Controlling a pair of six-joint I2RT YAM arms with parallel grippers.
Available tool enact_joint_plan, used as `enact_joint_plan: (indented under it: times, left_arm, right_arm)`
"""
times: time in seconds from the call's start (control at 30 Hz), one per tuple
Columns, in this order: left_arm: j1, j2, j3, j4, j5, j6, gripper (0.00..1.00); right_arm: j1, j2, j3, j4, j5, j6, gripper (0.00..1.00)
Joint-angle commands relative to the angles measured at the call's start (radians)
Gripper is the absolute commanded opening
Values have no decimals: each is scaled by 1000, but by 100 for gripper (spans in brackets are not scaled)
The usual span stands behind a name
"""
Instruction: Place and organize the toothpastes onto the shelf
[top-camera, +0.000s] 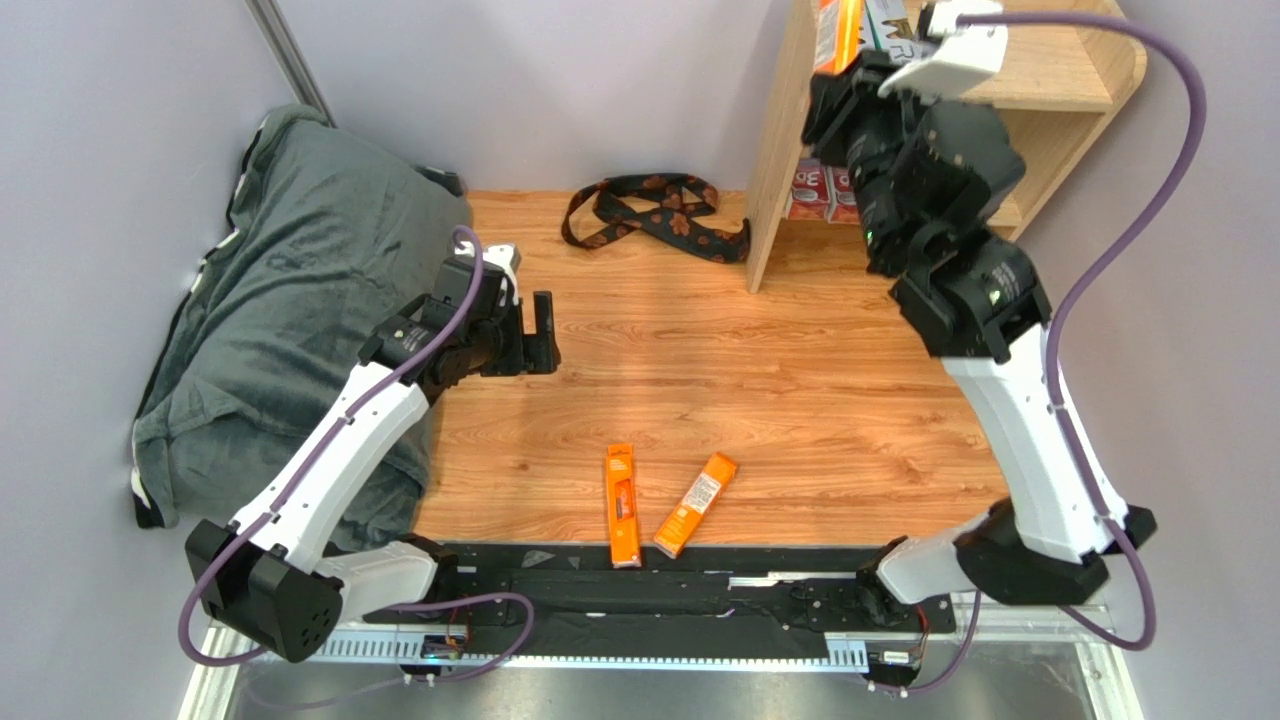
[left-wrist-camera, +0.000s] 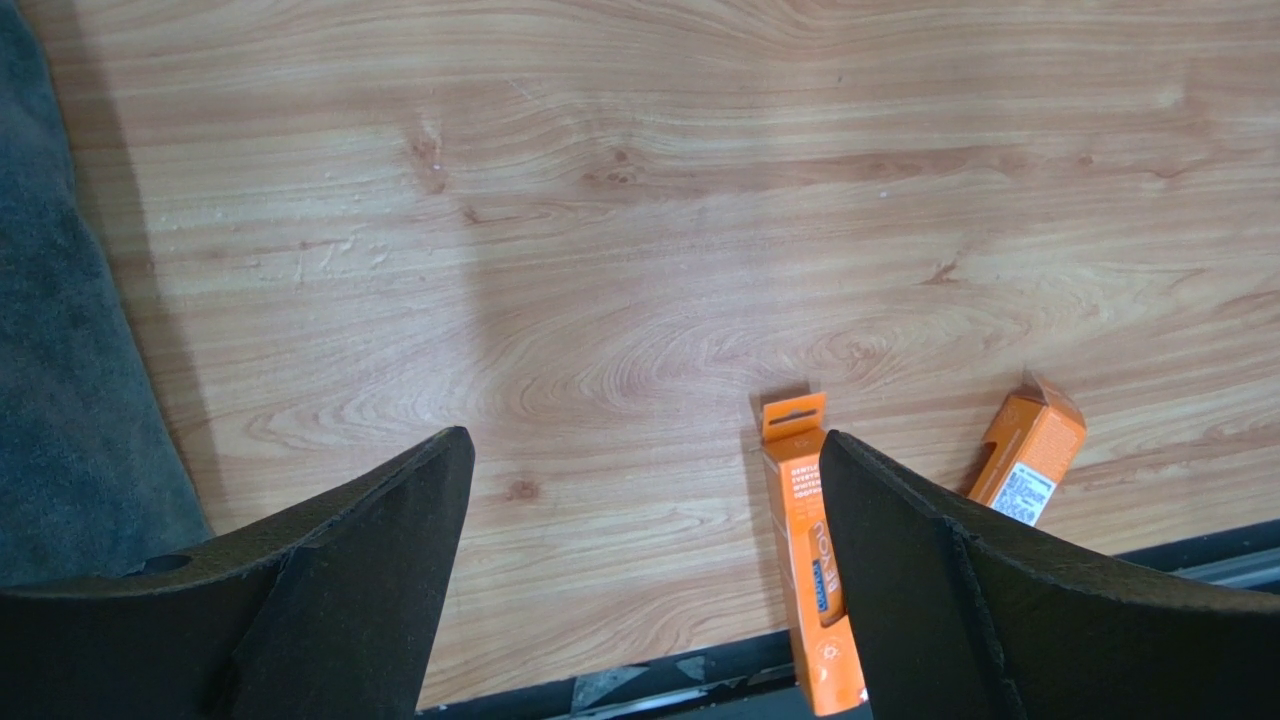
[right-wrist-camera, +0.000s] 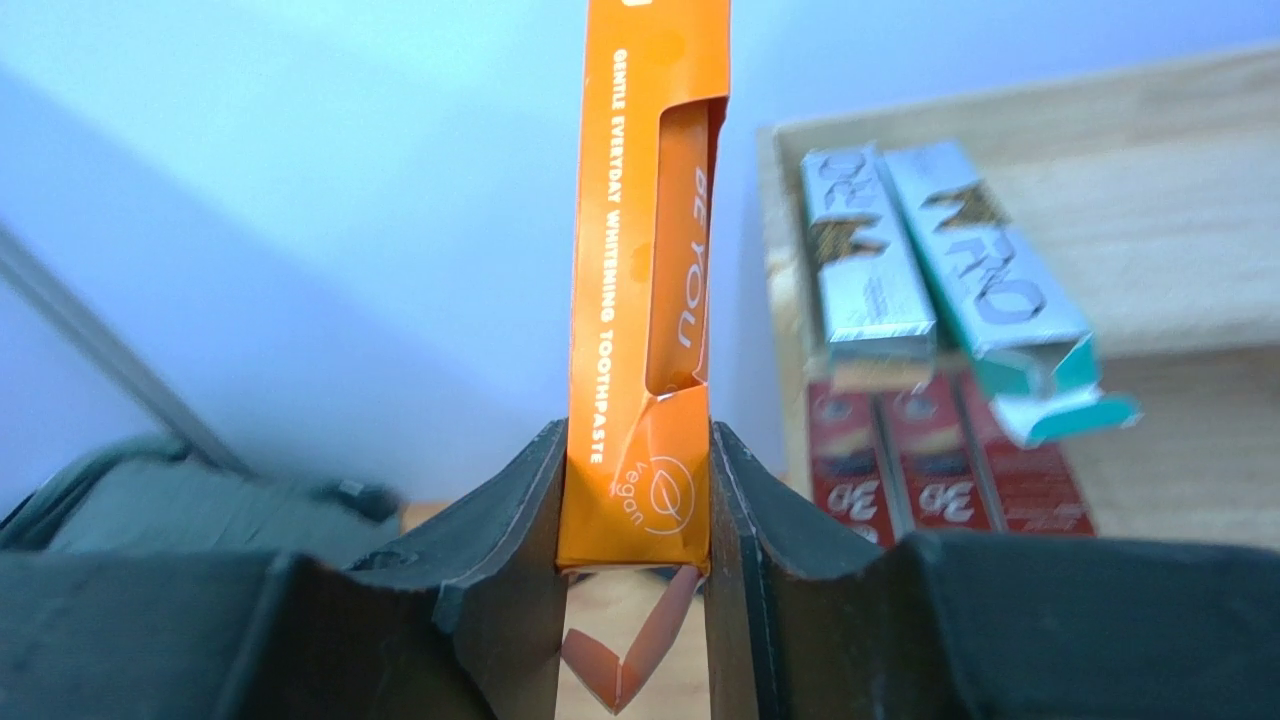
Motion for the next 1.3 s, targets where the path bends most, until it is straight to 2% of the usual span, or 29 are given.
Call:
enact_joint_plan:
  times: [0.0, 0.1, 0.2, 0.33, 0.53, 0.73, 0.83, 1.03, 1.27]
  left_arm:
    - [3, 13, -16, 43, 19, 35, 95]
    - [3, 19, -23, 44, 17, 46, 95]
    - [3, 22, -33, 46, 17, 52, 95]
    - [3, 25, -46, 55, 29, 60, 95]
    - [3, 37, -68, 60, 28, 70, 95]
    - [3, 49, -71, 64, 40, 69, 95]
    - [3, 52, -74, 63, 42, 72, 95]
    - [3, 49, -77, 64, 42, 70, 95]
    - [3, 54, -80, 69, 42, 69, 95]
  right_arm:
    - [-125, 107, 242, -57, -92, -69, 35]
    - [-236, 170, 321, -91, -161, -34, 36]
    - [-373, 191, 322, -105, -262, 52, 36]
    - [-593, 205, 286, -110, -472, 170, 35]
    - [-822, 272, 309, -129, -753, 282, 35]
    - [-910, 364, 373, -192, -899, 319, 36]
    - [-915, 394, 373, -199, -930, 325, 36]
    - [-915, 504, 471, -226, -962, 344, 36]
    - [-915, 536, 482, -208, -975, 365, 39]
